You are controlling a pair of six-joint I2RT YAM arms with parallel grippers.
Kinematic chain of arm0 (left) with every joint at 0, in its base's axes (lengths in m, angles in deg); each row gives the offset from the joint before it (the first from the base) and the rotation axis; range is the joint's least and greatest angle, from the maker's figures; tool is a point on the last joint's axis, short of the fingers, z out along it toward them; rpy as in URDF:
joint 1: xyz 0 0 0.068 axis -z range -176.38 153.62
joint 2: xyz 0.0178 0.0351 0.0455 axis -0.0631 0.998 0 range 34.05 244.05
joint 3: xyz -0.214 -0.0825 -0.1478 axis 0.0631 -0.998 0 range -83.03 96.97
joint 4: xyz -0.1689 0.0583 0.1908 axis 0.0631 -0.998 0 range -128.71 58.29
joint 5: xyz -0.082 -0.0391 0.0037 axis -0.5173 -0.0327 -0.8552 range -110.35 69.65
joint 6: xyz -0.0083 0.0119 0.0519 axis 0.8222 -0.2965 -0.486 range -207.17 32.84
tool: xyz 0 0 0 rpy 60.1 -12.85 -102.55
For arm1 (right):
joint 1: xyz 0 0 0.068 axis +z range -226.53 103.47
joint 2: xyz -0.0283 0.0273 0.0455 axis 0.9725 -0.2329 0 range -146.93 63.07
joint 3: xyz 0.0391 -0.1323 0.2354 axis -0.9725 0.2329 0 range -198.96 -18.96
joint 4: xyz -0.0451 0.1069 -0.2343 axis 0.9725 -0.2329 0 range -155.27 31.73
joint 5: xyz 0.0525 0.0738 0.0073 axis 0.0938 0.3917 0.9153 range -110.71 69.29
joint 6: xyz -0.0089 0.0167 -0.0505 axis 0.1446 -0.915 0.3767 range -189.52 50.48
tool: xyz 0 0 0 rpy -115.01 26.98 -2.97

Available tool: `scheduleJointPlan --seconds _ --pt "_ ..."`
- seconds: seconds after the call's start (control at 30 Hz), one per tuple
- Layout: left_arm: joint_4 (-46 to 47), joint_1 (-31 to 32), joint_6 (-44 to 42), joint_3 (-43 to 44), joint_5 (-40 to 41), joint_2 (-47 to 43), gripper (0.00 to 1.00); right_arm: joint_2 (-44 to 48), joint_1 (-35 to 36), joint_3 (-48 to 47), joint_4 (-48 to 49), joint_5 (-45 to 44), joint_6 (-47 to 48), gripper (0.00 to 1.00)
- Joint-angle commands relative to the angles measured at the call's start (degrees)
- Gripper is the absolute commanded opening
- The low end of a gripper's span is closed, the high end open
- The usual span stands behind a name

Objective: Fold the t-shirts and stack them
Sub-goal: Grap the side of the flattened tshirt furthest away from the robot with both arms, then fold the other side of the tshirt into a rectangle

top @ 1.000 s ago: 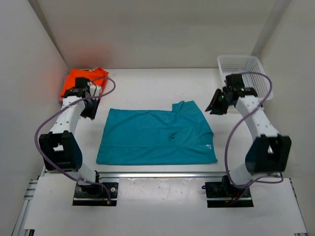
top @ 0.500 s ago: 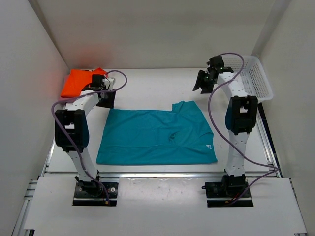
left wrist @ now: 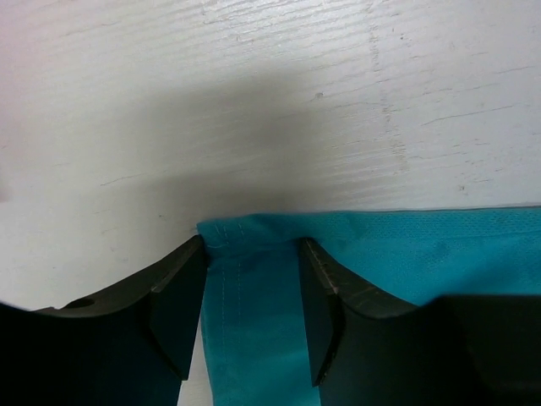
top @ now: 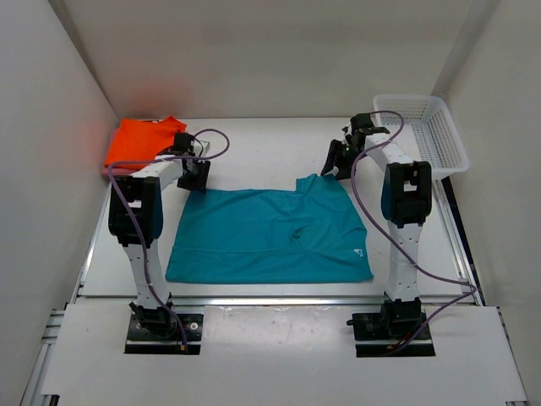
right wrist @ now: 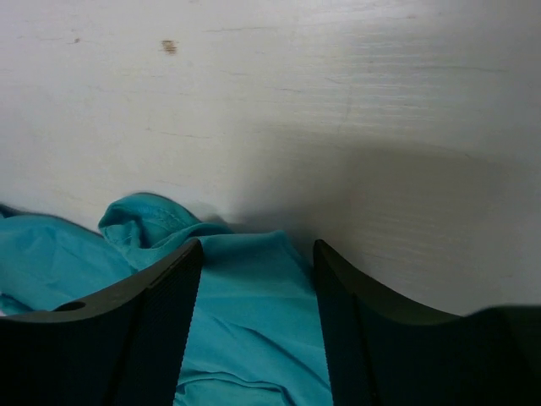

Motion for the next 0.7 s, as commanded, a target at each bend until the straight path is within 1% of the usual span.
scheduleJointPlan --seconds 0.0,0.07,0.13,0.17,0.2,0.23,0.27,0.3,0.33,0.4,0.43,0.47,0.53,0.57,0.6,0.67 --pt "1.0 0.4 0.5 0.9 -0.5 -0.3 0.58 -1.2 -0.1 -0.8 0.9 5.1 0.4 0.57" --pt "0.5 0.5 0.5 0.8 -0.1 -0.3 0.58 -2.0 0.3 -1.6 0.5 5.3 -0.3 0.54" --pt "0.8 0.3 0.3 0.1 0.4 -0.6 0.55 -1.8 0.4 -1.0 0.8 5.6 0.1 0.48" --pt "0.5 0.7 -0.1 0.1 0.3 -1.0 0.52 -2.2 0.3 -0.9 0.5 6.1 0.0 0.41" --pt "0.3 0.2 -0.2 -0.3 0.0 -1.4 0.45 -1.9 0.1 -0.5 0.5 5.9 0.2 0.31" --pt "0.2 0.4 -0.7 -0.5 0.1 -1.5 0.41 -1.8 0.1 -0.4 -0.1 6.1 0.1 0.17" --pt "-0.2 0.0 -1.0 -0.8 -0.1 -1.5 0.32 -1.3 0.0 -0.1 0.4 6.2 0.2 0.08" --pt "-0.7 0.3 -1.5 -0.5 0.0 -1.6 0.27 -1.2 -0.3 0.2 -0.2 6.1 -0.1 0.0" --pt "-0.9 0.3 -1.7 -0.8 0.2 -1.9 0.18 -0.9 -0.6 0.2 -0.2 5.7 -0.1 0.0" --pt "-1.5 0.2 -3.6 -0.8 0.8 -3.1 0.05 1.5 -0.9 1.2 -0.4 6.2 -0.1 0.0" --pt "-1.8 0.4 -4.3 -1.2 1.1 -4.2 0.04 2.7 -1.1 2.8 -0.5 6.2 0.2 0.0" --pt "-1.9 -0.1 -4.7 -1.6 1.2 -6.1 0.0 5.5 -1.2 4.4 -0.8 6.4 0.1 0.0" --pt "-1.4 -0.3 -6.8 -3.3 1.2 -8.3 0.0 10.3 -1.6 8.5 -0.3 6.2 0.1 0.0" --pt "-1.2 -0.9 -7.5 -3.8 1.2 -10.4 0.0 13.9 -1.6 11.1 0.1 6.2 0.0 0.0" --pt "-1.2 -1.0 -8.6 -4.8 1.4 -12.4 0.0 15.4 -1.8 12.8 0.1 5.8 0.3 0.0" --pt "-1.7 -0.8 -10.7 -6.3 1.9 -15.6 0.0 22.5 -1.5 19.6 1.1 6.0 0.5 0.0"
